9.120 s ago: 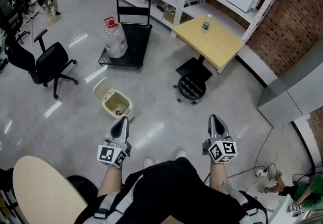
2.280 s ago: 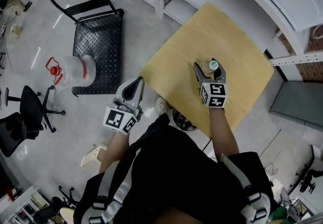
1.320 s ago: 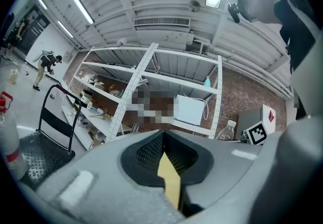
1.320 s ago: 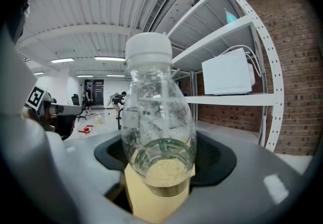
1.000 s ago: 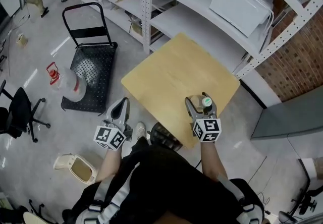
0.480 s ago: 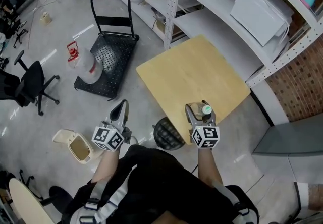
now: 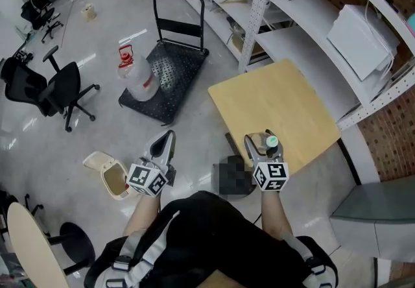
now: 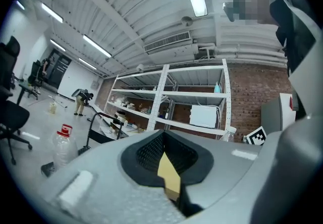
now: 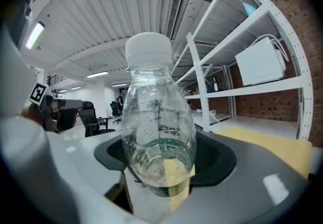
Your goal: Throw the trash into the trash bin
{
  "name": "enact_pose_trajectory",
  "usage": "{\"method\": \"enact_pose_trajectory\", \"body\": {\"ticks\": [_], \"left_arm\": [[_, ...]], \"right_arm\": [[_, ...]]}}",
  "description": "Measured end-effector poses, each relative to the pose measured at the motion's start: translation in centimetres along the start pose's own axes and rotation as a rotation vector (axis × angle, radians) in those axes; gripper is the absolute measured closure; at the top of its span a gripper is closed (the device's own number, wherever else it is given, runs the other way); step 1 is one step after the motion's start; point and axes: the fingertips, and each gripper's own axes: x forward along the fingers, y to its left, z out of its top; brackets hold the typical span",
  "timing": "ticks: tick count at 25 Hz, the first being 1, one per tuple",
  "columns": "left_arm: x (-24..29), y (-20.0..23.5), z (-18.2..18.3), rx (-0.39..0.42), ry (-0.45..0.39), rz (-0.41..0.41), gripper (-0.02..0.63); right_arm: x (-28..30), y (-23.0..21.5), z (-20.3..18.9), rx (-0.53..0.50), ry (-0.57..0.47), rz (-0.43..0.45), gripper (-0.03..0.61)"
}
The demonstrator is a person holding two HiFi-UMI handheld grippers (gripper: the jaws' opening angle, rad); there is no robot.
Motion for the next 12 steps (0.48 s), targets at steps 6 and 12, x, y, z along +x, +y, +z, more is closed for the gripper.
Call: {"method": "enact_pose_trajectory", "body": {"ticks": [6,12], "left_arm": [[-10.6,8.0,2.9,0.036,-0.058,0.204,0.612],[-20.0,13.1,5.1,0.041,-0.116,0.361,0.614]], "right_arm": [[4.0,10.1,1.2,-0.076,0.005,0.158,0.242],[6.3,19.0,2.5,-0.104,-0.001,0.273,0.242]]}}
